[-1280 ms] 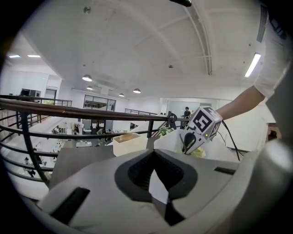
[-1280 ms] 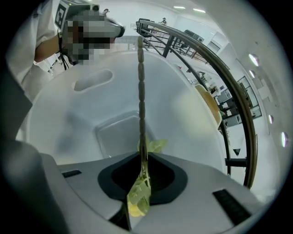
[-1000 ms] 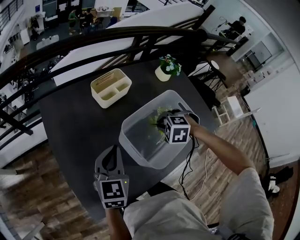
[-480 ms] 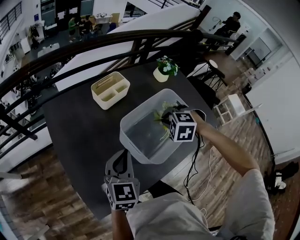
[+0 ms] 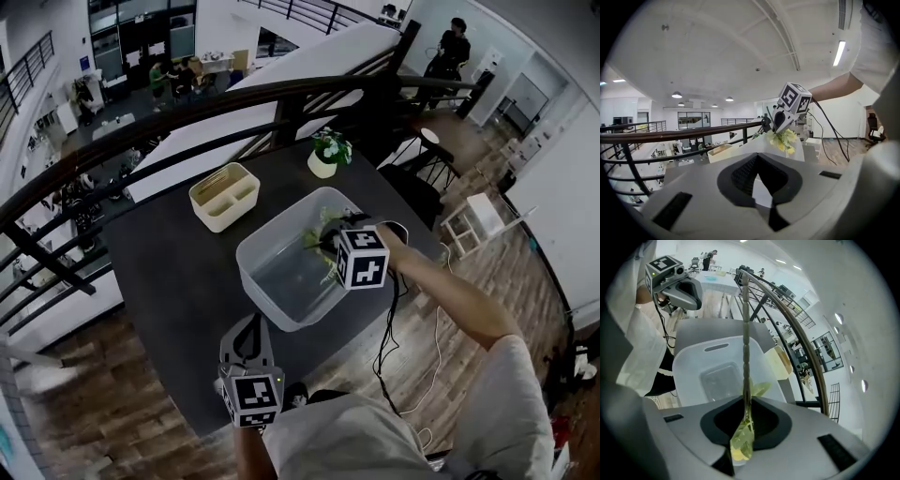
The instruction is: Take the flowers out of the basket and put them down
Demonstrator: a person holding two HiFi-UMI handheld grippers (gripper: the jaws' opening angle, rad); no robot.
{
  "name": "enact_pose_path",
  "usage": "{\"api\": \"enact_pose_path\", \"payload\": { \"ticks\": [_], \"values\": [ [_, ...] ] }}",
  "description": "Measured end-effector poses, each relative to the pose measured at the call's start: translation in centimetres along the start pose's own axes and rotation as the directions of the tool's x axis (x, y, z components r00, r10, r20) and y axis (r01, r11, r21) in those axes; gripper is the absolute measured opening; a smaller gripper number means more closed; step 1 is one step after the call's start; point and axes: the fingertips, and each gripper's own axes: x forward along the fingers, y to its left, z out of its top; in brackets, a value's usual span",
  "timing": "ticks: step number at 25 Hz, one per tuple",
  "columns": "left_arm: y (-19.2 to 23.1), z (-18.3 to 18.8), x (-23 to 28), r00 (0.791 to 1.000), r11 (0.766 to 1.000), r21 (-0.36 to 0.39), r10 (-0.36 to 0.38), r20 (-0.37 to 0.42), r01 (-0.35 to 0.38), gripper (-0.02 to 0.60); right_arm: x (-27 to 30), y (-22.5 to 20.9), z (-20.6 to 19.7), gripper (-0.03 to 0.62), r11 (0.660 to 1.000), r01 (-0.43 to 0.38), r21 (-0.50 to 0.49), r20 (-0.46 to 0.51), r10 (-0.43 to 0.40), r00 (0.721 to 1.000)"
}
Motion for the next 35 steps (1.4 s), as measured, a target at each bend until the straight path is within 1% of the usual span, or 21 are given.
{"api": "enact_pose_path", "payload": {
  "ticks": [2,4,7,9,10,12,16,19,23,26,29,32,35],
  "values": [
    [-0.9,0.4,-0.5,1.000,1.000,-0.015,0.001,0.015,-0.001,0.023,-1.4,-0.3,0.4,0.069,1.000,0.025,-0.012,0.026,-0.025,0.999],
    [-1.5,0.5,-1.1,1.000,1.000,-0.018,0.020,0.015,-0.019,0.023,-2.7,-0.4,1.0,0.069,0.998,0.053,-0.023,0.059,-0.051,0.997],
    [-2.4,0.1,-2.6,0.999,0.999,-0.026,0.046,0.010,-0.046,0.023,-4.2,0.1,1.8,0.069,0.997,0.065,-0.032,0.103,-0.061,0.993],
    [-3.0,-0.7,-3.4,0.998,0.998,-0.017,0.057,0.004,-0.057,0.023,-4.8,0.7,2.0,0.069,0.996,0.069,-0.049,0.116,-0.063,0.991],
    [-3.0,-1.4,-3.8,0.998,0.998,-0.002,0.067,-0.013,-0.068,0.023,-5.1,0.9,2.0,0.069,0.995,0.076,-0.060,0.121,-0.069,0.990],
    [-2.6,-2.9,-4.7,0.993,0.995,0.013,0.104,-0.058,-0.104,0.023,-5.8,1.4,2.1,0.069,0.992,0.092,-0.083,0.135,-0.080,0.988],
    [-0.3,-3.7,-7.4,0.980,0.981,-0.048,0.181,-0.085,-0.186,0.023,-7.1,1.7,3.7,0.069,0.983,0.132,-0.128,0.182,-0.108,0.977],
    [0.7,-4.4,-10.0,0.973,0.975,-0.055,0.209,-0.098,-0.215,0.023,-6.9,2.6,5.7,0.069,0.971,0.180,-0.156,0.221,-0.143,0.965],
    [-0.4,-3.9,-11.3,0.965,0.967,-0.053,0.242,-0.103,-0.248,0.023,-8.7,2.5,5.3,0.069,0.945,0.284,-0.164,0.249,-0.239,0.939],
    [-0.8,-4.1,-11.6,0.969,0.966,-0.094,0.231,-0.090,-0.239,0.023,-9.3,2.9,4.7,0.069,0.928,0.319,-0.192,0.227,-0.274,0.934],
    [-0.8,-4.2,-11.4,0.974,0.970,-0.101,0.215,-0.076,-0.222,0.023,-10.2,2.8,4.5,0.069,0.920,0.340,-0.197,0.207,-0.299,0.931],
    [0.1,-3.9,-11.3,0.979,0.974,-0.102,0.196,-0.056,-0.201,0.023,-11.1,2.1,6.2,0.069,0.903,0.373,-0.215,0.196,-0.334,0.922],
    [1.1,-3.6,-11.6,0.985,0.980,-0.099,0.171,-0.037,-0.174,0.023,-12.3,1.7,8.8,0.069,0.880,0.403,-0.249,0.191,-0.363,0.912]
  ]
}}
